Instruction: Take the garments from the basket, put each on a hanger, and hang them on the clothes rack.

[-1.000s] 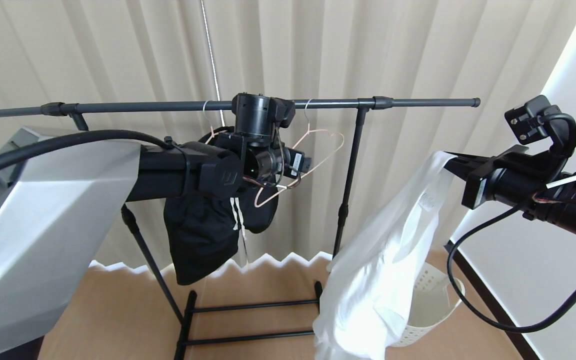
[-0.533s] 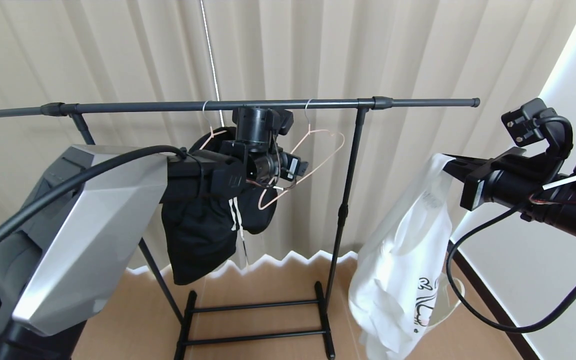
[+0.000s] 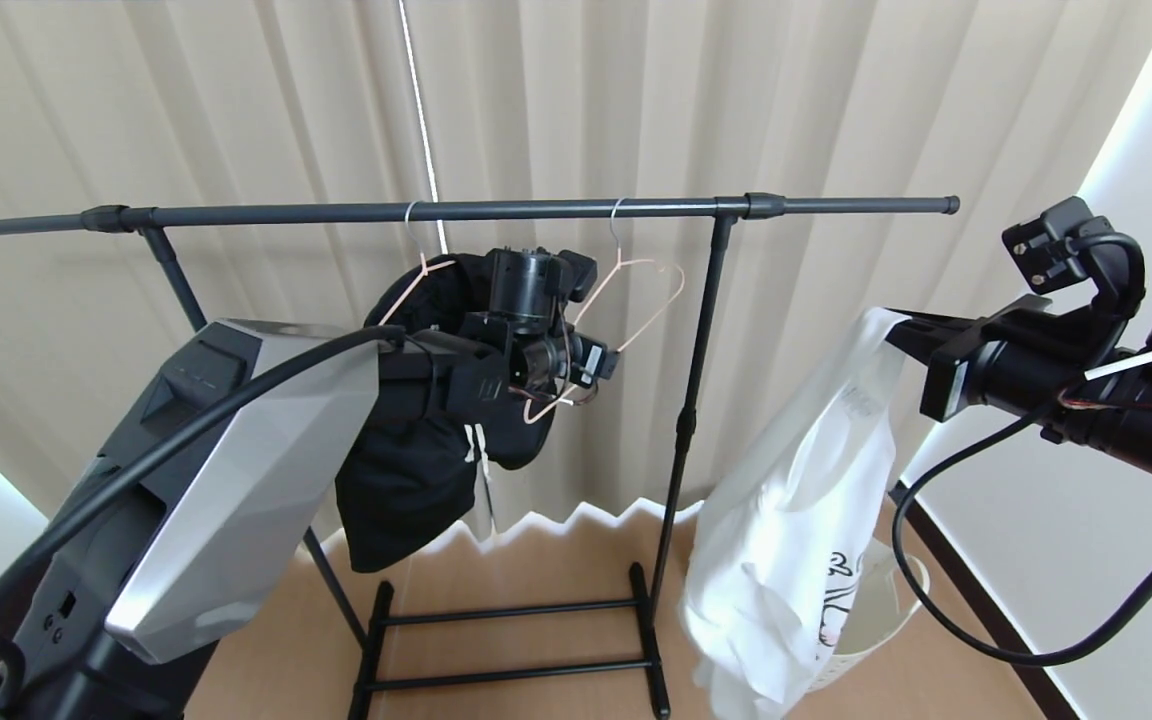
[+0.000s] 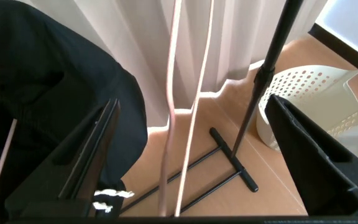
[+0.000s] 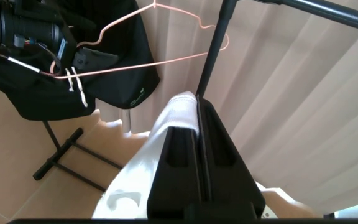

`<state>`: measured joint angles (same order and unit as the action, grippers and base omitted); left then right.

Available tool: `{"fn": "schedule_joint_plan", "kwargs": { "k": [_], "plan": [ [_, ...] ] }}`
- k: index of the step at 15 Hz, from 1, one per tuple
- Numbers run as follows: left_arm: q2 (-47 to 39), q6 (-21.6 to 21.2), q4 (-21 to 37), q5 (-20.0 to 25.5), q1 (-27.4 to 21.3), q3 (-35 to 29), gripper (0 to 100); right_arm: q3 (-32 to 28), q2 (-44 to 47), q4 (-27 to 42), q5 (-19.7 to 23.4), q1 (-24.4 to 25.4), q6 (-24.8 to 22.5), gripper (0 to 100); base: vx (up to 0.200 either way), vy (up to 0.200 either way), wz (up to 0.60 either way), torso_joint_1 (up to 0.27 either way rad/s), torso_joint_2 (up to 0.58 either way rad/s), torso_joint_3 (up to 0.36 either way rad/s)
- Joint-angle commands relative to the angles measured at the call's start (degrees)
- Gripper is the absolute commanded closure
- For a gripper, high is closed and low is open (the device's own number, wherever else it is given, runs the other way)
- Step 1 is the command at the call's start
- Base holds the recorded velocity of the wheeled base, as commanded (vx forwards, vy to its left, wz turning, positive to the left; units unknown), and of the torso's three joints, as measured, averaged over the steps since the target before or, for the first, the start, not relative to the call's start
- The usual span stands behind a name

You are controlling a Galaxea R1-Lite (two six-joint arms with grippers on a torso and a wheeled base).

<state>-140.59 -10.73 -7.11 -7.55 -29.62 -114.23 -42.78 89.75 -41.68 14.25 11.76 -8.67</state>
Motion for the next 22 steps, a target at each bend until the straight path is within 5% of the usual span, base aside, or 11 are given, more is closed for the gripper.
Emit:
{"fn": "schedule_joint_plan", "kwargs": {
  "k": [1, 10, 11, 22],
  "plan": [
    [-0.7, 0.0, -0.1, 0.0, 0.1, -0.1, 0, 0.0, 0.2, -0.1, 0.0, 0.0, 0.0, 100, 0.000, 0.000, 0.00, 0.000, 0.00, 0.000],
    [-2.3, 0.1, -2.2, -0.2, 0.7, -0.2, 0, 0.1, 0.3, -0.1, 0.0, 0.0, 0.1, 100, 0.000, 0.000, 0.00, 0.000, 0.00, 0.000],
    [-2.4, 0.1, -2.2, -0.3, 0.7, -0.2, 100, 0.1, 0.3, -0.1, 0.0, 0.0, 0.1, 100, 0.000, 0.000, 0.00, 0.000, 0.00, 0.000],
    [-2.7, 0.4, -5.6, -0.5, 0.8, -0.2, 100, 0.3, 1.0, -0.2, 0.0, 0.0, 0.0, 100, 0.000, 0.000, 0.00, 0.000, 0.00, 0.000]
  ]
}}
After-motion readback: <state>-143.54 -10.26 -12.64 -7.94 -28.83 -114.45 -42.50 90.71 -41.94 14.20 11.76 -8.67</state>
